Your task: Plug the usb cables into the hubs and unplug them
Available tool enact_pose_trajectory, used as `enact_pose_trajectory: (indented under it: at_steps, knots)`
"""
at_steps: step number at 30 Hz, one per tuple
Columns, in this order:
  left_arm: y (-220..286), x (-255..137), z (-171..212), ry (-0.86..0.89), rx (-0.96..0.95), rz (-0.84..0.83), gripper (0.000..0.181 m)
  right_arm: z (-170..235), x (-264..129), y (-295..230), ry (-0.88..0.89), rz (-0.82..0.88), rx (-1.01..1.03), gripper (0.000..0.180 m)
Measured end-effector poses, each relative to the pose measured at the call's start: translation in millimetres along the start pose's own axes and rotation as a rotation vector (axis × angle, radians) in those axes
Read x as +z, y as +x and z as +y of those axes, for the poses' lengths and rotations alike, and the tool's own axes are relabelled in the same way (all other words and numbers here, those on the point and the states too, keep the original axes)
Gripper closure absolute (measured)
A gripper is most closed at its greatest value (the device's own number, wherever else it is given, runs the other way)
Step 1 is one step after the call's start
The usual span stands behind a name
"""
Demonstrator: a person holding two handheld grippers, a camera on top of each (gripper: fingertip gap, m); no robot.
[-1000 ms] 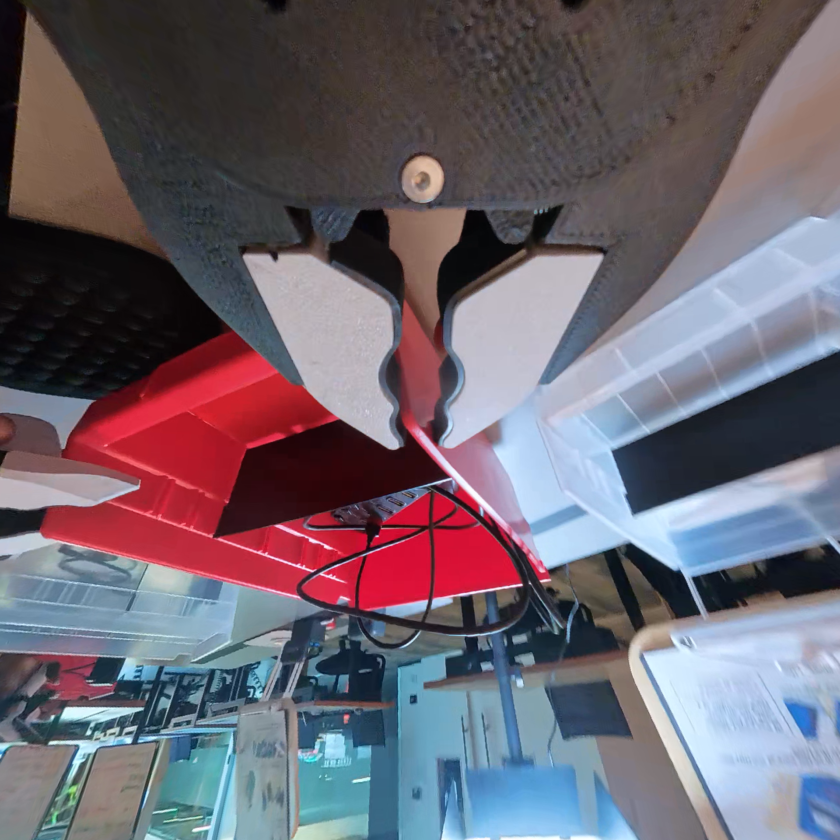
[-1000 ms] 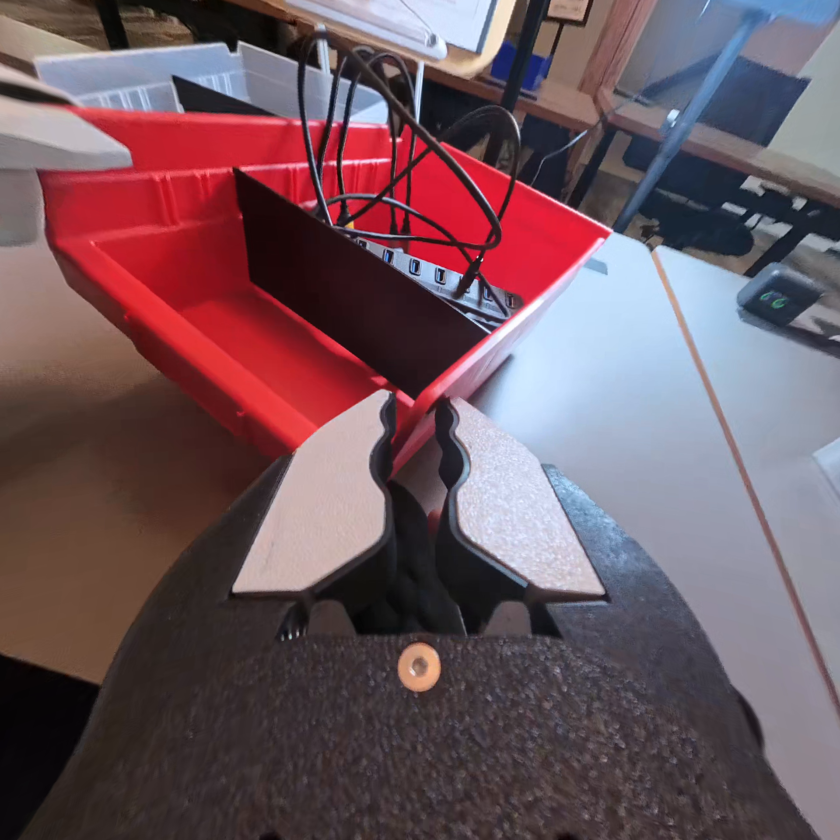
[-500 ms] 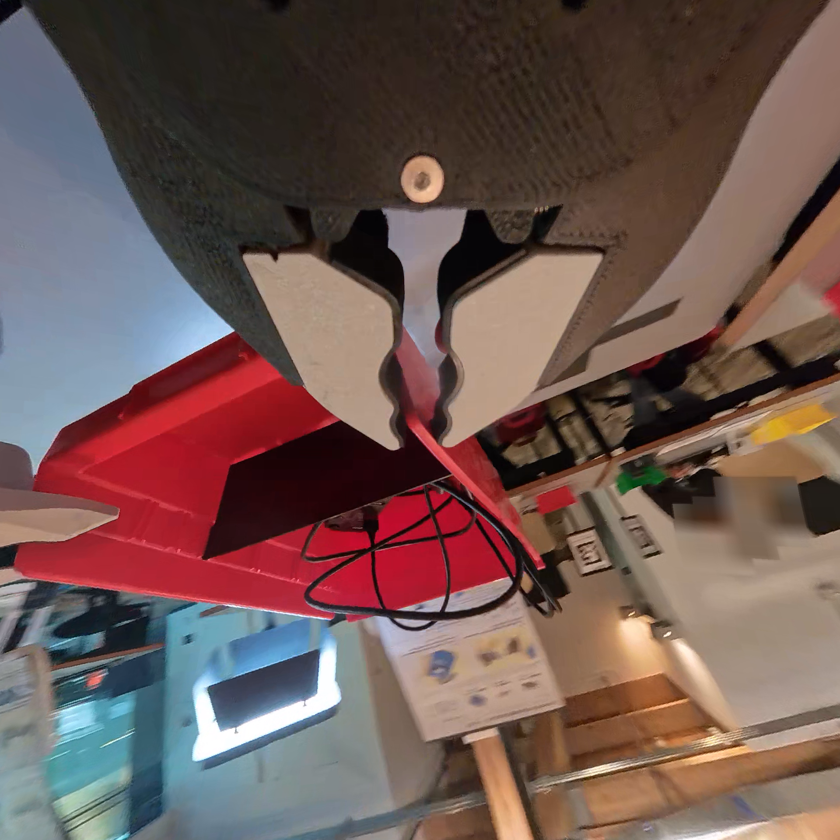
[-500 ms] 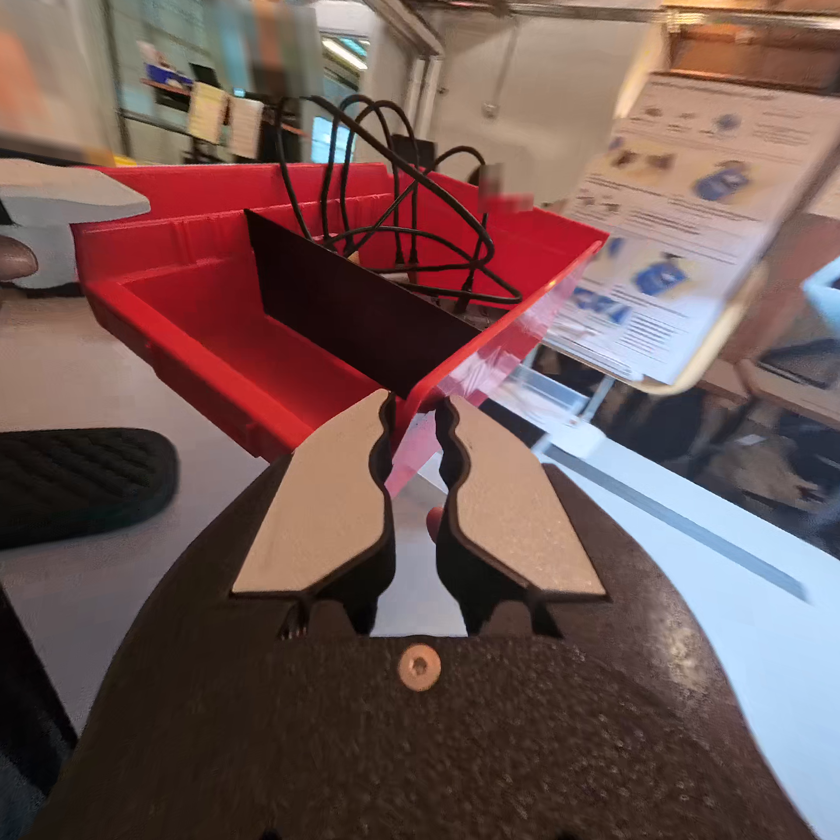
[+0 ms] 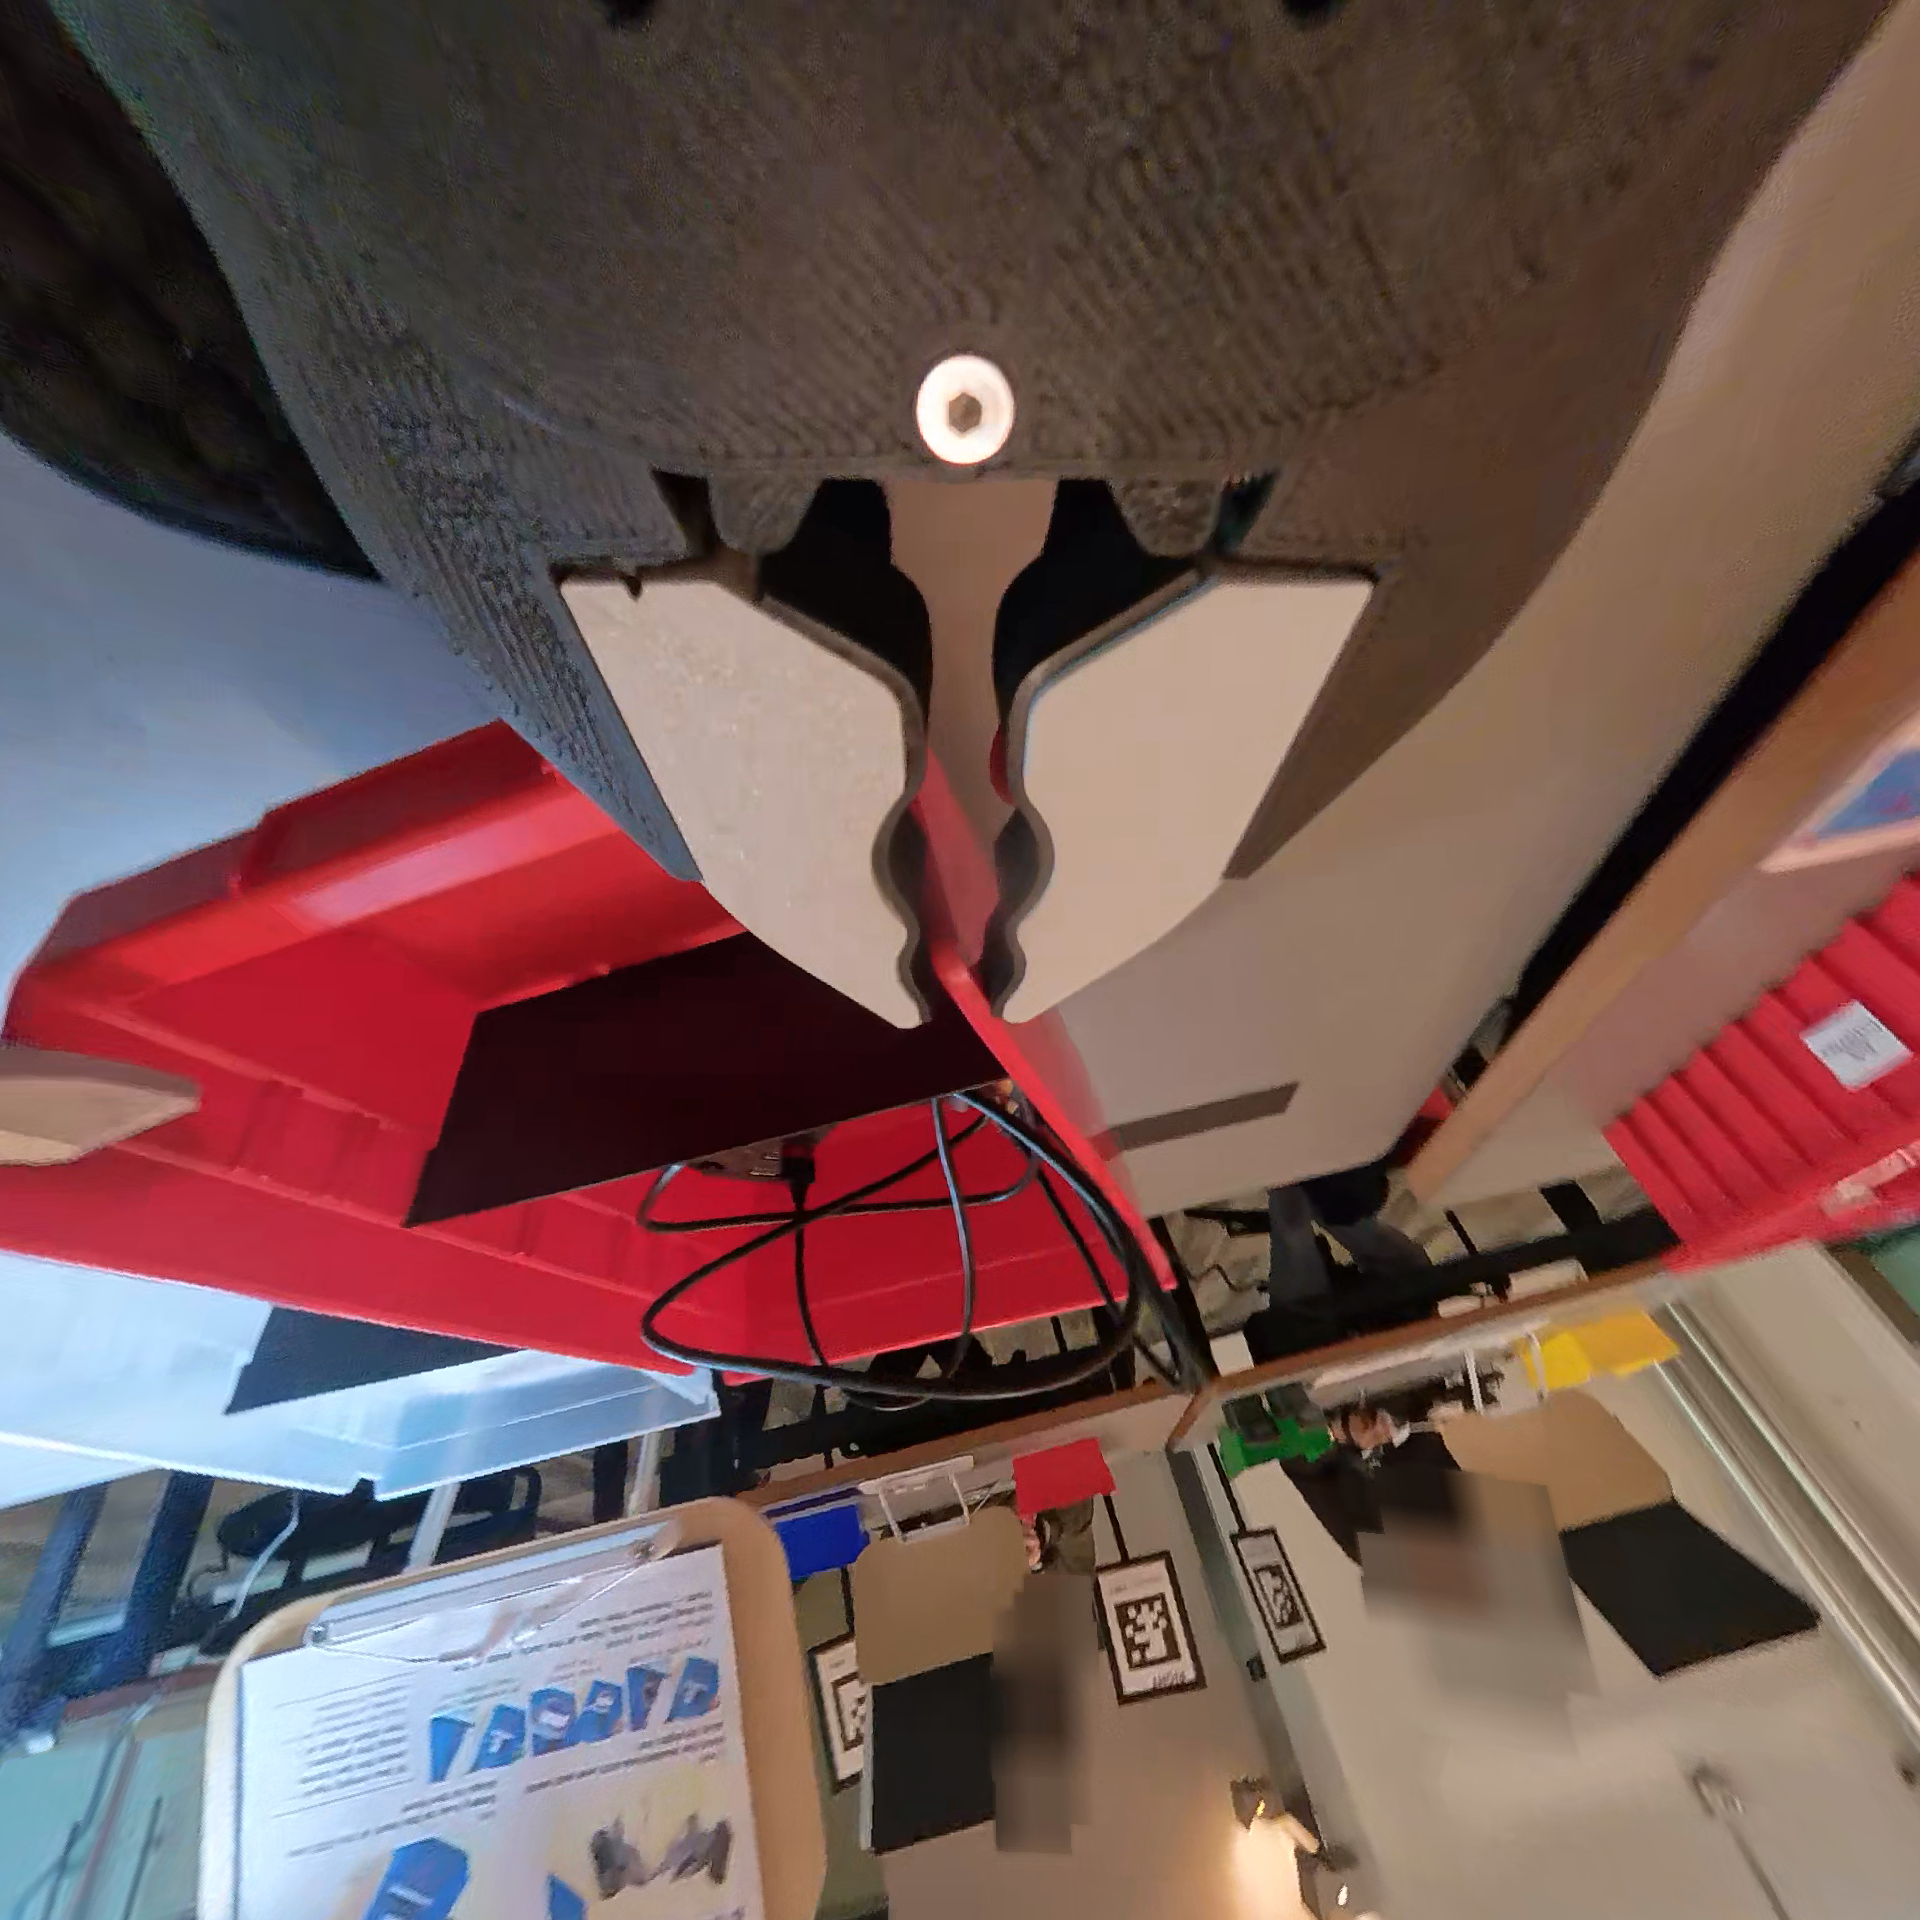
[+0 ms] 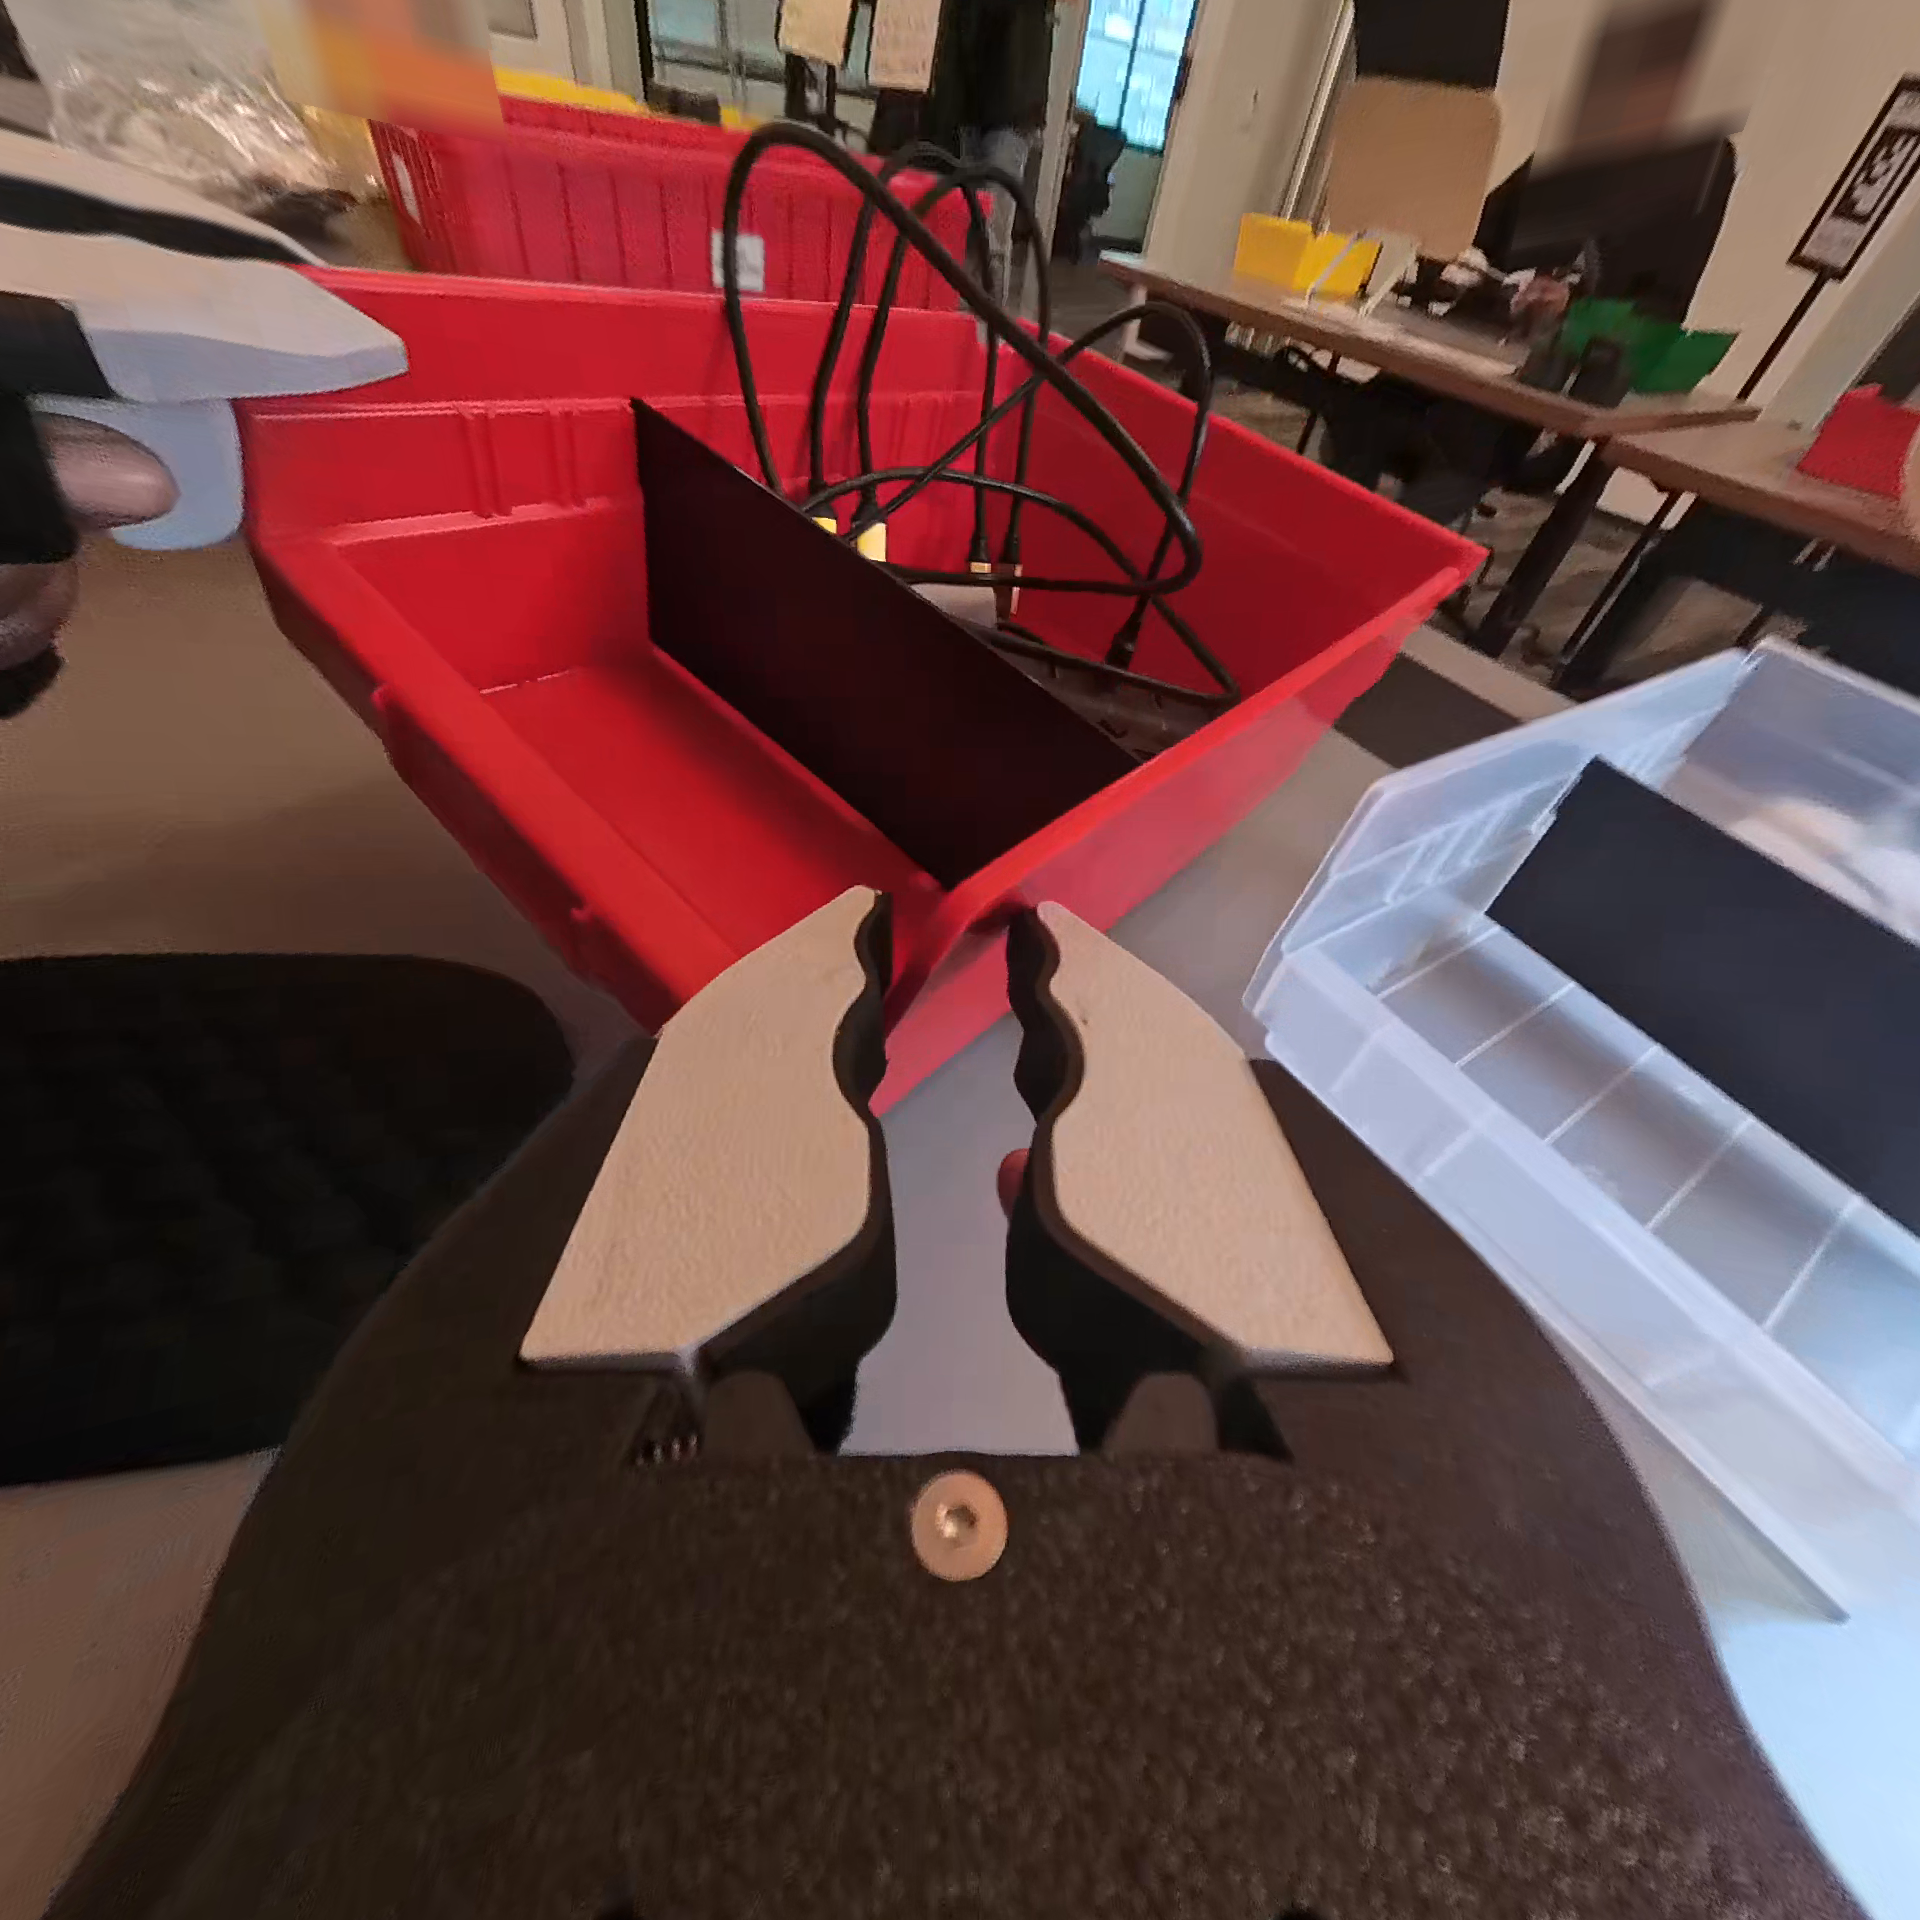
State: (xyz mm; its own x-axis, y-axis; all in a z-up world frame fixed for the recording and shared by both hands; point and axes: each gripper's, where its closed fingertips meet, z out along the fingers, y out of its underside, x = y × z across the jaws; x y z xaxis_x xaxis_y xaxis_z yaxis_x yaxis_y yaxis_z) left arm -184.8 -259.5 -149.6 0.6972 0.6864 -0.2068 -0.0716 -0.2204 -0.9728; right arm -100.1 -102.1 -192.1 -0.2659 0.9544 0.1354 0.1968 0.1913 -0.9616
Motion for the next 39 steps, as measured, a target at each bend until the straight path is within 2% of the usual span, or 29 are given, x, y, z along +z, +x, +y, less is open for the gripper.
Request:
enact_pose_trajectory:
  at_steps: [2,4,7,10,12,13,14,15,16,17,19,22,25,27,28,30,33,39]
  knots:
    - [0.4,16.3,15.9,-0.031,-0.083,-0.025,0.175,12.6,1.7,1.4,-0.044,-0.019,0.020,0.150]
    - [-1.5,26.5,28.3,-0.093,-0.060,-0.065,0.175,16.5,-4.5,-3.9,-0.067,-0.072,0.007,0.142]
    - [-9.0,37.3,38.2,-0.142,-0.086,-0.079,0.175,16.4,-18.4,-1.7,-0.126,-0.121,-0.072,0.119]
    - [-21.2,46.0,52.6,-0.195,-0.094,-0.117,0.174,10.8,-38.6,7.4,-0.152,-0.243,-0.021,0.113]
    - [-23.4,51.8,61.5,-0.240,-0.107,-0.093,0.173,9.2,-50.9,29.2,-0.168,-0.246,0.031,0.110]
    - [-19.5,53.7,66.0,-0.286,-0.069,-0.046,0.168,11.6,-55.1,45.1,-0.185,-0.205,0.019,0.110]
    - [-14.4,53.6,64.8,-0.308,-0.018,0.007,0.144,16.4,-58.3,62.2,-0.214,-0.152,-0.009,0.110]
    - [-17.6,51.7,53.7,-0.274,0.025,-0.008,0.124,23.8,-60.4,79.0,-0.256,-0.099,-0.046,0.109]
    - [-15.7,48.0,36.7,-0.210,0.089,0.003,0.120,32.4,-61.2,94.3,-0.305,-0.054,-0.089,0.108]
    - [-8.5,43.8,20.6,-0.159,0.159,0.034,0.120,41.6,-60.2,107.6,-0.360,-0.025,-0.132,0.107]
    - [32.6,37.6,8.8,-0.163,0.292,0.252,0.120,58.8,-50.5,129.0,-0.466,-0.004,-0.211,0.107]
    - [88.9,29.9,33.2,-0.334,0.448,0.561,0.111,80.7,-22.6,148.7,-0.618,-0.034,-0.374,0.103]
    - [114.5,29.0,73.9,-0.533,0.629,0.725,0.103,104.4,5.7,161.5,-0.760,-0.059,-0.537,0.106]
    - [117.9,33.4,92.9,-0.618,0.724,0.765,0.104,121.1,11.8,164.3,-0.823,-0.095,-0.588,0.139]
    - [118.2,36.0,99.2,-0.646,0.755,0.778,0.110,122.6,11.2,164.2,-0.812,-0.114,-0.617,0.142]
    - [116.6,42.5,107.4,-0.668,0.816,0.797,0.121,123.5,-1.6,161.7,-0.819,-0.135,-0.647,0.145]
    - [124.5,37.7,113.2,-0.682,0.834,0.925,0.142,126.1,-33.8,157.3,-0.818,-0.099,-0.695,0.149]
    - [137.0,65.1,105.6,-0.578,0.900,0.871,0.152,133.7,-114.1,158.3,-0.748,-0.013,-0.633,0.148]
